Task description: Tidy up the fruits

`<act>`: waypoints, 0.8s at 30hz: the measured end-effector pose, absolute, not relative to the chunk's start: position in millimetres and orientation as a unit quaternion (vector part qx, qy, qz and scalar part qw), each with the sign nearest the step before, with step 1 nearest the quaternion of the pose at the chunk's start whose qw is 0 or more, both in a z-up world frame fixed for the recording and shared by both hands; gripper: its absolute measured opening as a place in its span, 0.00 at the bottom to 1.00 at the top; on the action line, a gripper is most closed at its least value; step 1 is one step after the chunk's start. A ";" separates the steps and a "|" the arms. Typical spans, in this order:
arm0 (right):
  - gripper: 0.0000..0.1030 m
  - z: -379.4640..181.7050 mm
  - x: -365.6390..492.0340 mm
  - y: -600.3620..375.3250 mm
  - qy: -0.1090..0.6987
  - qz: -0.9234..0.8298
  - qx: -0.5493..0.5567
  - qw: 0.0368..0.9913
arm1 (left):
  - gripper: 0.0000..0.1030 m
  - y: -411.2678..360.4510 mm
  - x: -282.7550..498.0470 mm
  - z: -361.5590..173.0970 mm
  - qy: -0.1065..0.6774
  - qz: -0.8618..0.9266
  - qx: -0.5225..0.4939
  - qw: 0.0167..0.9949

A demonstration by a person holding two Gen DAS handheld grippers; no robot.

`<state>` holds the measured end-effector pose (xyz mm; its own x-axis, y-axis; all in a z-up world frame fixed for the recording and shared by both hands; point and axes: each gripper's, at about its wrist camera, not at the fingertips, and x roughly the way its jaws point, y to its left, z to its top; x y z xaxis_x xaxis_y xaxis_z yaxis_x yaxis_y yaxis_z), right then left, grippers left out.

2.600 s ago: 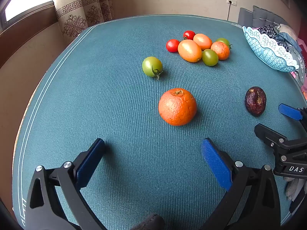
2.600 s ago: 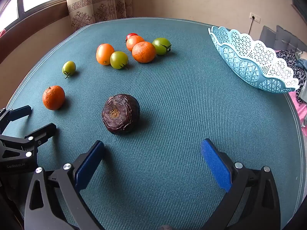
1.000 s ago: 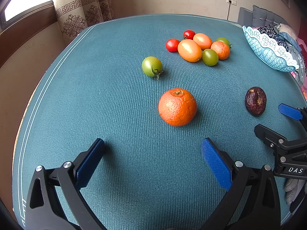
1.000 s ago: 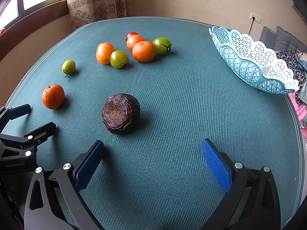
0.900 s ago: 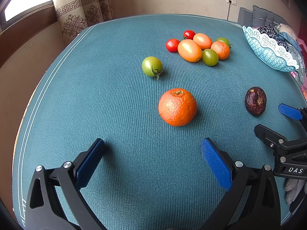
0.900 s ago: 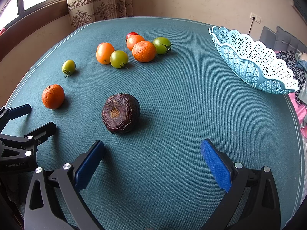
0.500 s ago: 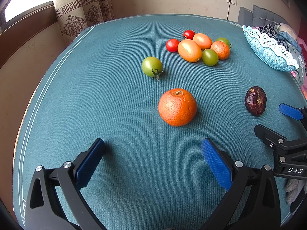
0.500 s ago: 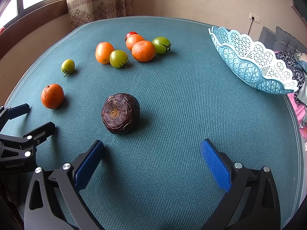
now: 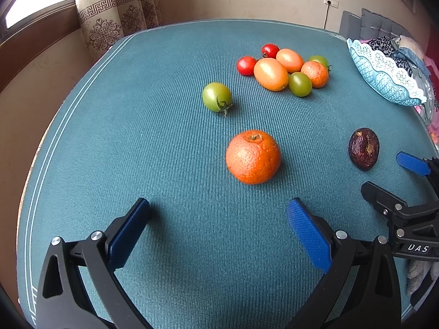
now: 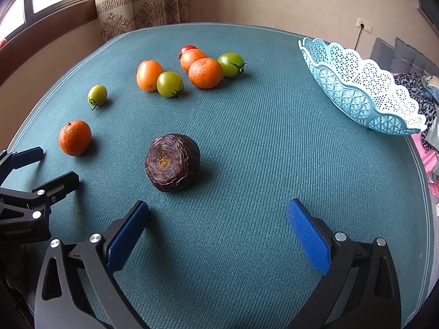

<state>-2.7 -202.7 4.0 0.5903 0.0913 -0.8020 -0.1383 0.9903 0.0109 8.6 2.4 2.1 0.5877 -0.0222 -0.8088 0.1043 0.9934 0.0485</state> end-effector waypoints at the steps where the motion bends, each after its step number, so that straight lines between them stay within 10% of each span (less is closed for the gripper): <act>1: 0.95 4.2 -2.4 -202.8 0.448 0.064 -0.026 0.891 | 0.98 2.2 8.8 1.9 0.453 -0.035 0.047 0.889; 24: 0.85 10.7 6.9 -180.3 0.434 0.102 -0.024 0.895 | 0.98 17.0 9.0 6.0 0.449 -0.021 0.016 0.893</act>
<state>6.9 -180.3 10.7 0.6015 0.1624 -0.7822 -0.2037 0.9779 0.0464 9.0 17.0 6.0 0.5960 -0.0237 -0.8027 0.0528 0.9986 0.0097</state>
